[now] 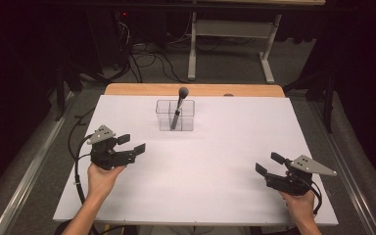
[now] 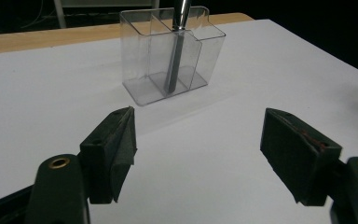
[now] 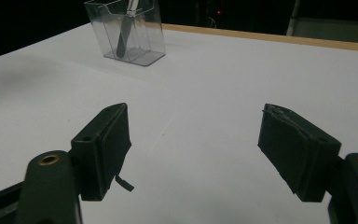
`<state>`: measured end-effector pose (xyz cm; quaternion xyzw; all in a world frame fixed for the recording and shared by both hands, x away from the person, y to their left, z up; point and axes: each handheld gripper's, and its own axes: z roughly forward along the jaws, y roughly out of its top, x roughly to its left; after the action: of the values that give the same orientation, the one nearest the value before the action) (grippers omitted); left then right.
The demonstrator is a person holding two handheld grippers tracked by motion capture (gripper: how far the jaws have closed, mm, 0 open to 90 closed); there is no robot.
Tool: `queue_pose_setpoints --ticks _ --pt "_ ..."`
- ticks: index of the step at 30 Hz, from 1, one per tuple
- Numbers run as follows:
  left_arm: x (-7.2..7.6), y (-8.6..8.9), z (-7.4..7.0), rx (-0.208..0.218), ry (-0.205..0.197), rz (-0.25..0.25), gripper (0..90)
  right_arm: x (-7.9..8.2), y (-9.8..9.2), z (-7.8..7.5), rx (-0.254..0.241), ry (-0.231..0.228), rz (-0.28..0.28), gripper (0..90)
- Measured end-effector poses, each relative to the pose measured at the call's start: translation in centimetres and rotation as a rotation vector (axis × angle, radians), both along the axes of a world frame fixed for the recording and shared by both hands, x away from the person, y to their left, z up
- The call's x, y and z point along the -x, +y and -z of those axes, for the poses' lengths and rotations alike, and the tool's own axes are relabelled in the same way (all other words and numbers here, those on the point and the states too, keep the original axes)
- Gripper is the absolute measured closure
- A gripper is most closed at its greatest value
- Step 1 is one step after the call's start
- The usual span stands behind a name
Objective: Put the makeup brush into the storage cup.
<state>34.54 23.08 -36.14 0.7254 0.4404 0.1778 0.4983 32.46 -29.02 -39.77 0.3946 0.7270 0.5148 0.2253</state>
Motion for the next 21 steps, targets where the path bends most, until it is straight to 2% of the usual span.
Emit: queue_pose_setpoints --ticks 6,10,12,21 --pt "-0.1 -0.4 0.7 -0.010 0.019 0.005 27.1 0.0 0.1 0.0 0.003 -0.001 0.000 26.6" --pt "-0.3 -0.3 1.3 0.023 0.049 0.005 27.2 0.0 0.0 0.0 -0.001 0.001 0.001 26.5" --pt "-0.3 -0.4 1.5 0.021 0.061 0.002 27.1 0.0 0.0 0.0 0.002 -0.001 -0.001 26.5" --pt "-0.3 -0.6 2.4 0.018 0.066 -0.016 27.1 0.0 0.0 0.0 0.000 0.001 -0.001 26.5"
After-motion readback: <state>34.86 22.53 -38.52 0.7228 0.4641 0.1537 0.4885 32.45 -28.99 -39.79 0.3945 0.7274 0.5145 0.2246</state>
